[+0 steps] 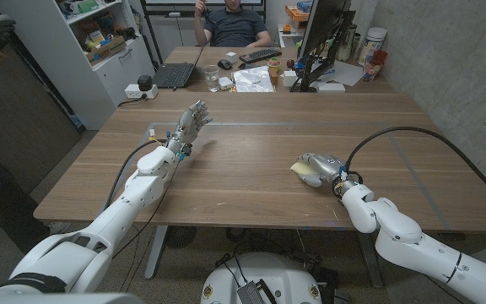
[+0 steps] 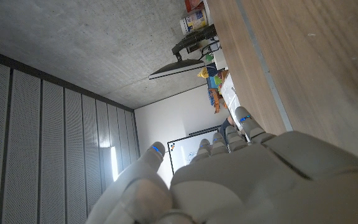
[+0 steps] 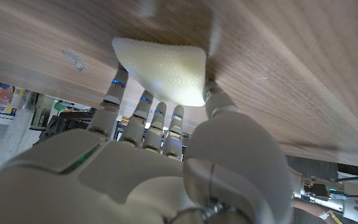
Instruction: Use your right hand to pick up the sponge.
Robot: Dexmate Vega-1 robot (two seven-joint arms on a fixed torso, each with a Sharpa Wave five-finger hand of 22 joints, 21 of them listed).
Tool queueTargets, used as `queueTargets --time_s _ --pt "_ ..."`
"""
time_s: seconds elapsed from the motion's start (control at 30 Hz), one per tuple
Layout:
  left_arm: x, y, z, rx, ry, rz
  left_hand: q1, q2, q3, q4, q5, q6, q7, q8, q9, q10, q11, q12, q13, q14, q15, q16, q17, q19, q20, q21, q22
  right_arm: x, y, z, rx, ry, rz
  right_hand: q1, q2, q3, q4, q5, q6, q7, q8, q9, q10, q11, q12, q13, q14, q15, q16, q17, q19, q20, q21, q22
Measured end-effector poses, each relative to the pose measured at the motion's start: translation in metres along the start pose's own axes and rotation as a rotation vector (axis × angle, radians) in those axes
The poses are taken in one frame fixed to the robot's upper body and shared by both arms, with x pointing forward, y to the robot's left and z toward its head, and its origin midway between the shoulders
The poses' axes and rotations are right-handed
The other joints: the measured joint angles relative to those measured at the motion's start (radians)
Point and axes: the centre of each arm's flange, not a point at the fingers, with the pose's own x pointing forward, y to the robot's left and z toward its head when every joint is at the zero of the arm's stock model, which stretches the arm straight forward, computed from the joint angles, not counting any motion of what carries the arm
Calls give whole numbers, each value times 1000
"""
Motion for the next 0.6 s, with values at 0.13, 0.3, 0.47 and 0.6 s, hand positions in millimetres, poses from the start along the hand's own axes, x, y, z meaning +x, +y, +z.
queueTargets --time_s 0.13,0.3,0.47,0.6 --pt "0 1 0 0 0 1 0 0 0 0 0 6 6 0 0 0 0 0 0 0 0 0 0 0 0 0 0 0 -3 1 -7 -9 -26 120 58 -22 -4 -21 154 9 29 5 165 -2 78 29 187 -15 135 97 102 -19 73 0" --pt "0 2 0 3 -2 2 0 0 0 0 0 6 6 0 0 0 0 0 0 0 0 0 0 0 0 -4 0 1 -2 0 -6 -15 -49 287 92 -43 -10 -51 290 29 40 19 314 -3 198 87 354 -59 282 262 173 -80 185 60" --pt "1 3 -1 3 2 5 0 0 0 0 0 5 6 0 0 0 0 0 0 0 0 0 0 0 0 -4 0 0 -4 3 -3 -32 -77 367 94 -59 -5 -63 358 41 49 31 358 2 265 131 400 -60 347 362 313 -235 250 139" --pt "1 4 -1 4 3 6 0 0 0 0 0 5 6 0 0 0 0 0 0 0 0 0 0 0 0 -4 0 1 -6 3 -2 -42 -100 384 96 -67 1 -66 407 49 60 38 386 16 309 160 442 -93 359 408 355 -313 286 154"
